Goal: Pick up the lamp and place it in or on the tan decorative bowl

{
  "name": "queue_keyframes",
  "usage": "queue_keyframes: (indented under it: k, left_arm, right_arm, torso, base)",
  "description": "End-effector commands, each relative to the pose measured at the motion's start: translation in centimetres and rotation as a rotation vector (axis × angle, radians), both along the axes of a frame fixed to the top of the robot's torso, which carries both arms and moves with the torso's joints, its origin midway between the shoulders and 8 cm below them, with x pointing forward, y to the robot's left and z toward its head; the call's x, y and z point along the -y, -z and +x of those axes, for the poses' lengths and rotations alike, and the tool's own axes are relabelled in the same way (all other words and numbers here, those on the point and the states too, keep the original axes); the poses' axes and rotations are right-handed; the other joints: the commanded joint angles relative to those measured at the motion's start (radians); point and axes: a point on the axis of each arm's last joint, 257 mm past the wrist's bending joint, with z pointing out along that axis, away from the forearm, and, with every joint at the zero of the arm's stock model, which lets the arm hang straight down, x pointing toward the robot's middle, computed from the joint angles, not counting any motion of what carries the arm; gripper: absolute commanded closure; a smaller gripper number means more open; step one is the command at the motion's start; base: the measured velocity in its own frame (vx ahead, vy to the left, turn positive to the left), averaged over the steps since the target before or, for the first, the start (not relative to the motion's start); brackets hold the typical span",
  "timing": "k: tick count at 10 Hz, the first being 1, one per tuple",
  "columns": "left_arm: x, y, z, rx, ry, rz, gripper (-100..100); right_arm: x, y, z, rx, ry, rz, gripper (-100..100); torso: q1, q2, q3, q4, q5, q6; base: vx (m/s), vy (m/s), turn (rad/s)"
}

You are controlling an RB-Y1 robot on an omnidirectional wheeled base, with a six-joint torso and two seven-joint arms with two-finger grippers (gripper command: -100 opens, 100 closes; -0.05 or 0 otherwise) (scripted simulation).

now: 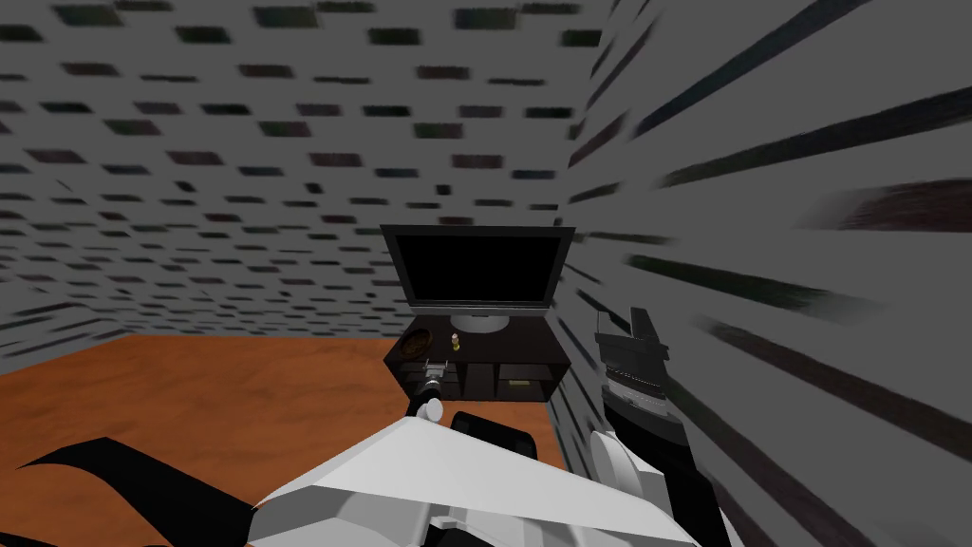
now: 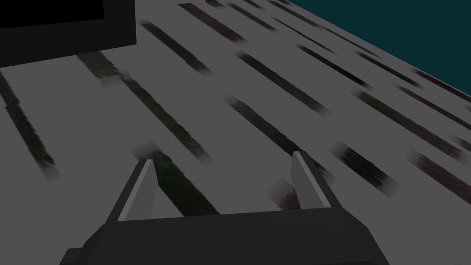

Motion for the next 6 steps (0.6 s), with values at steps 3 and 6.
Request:
queue_keyframes:
  k: [3, 6]
  left_arm:
    - [5.3, -2.3, 3.3, 0.070, 0.040, -0.069, -100]
    - [6.4, -2.5, 3.8, 0.080, 0.042, -0.088, -100]
  right_arm:
    - [0.0, 0.0, 0.0, 0.000, 0.000, 0.000, 0]
    - [0.0, 0.0, 0.0, 0.000, 0.000, 0.000, 0]
  torso:
    - [-0.002, 0.001, 0.000, 0.000, 0.000, 0.000]
    - [-0.001, 0.007, 0.004, 0.001, 0.000, 0.000]
  base:
    - [0.132, 0.029, -0.019]
    - [0.042, 0.027, -0.003]
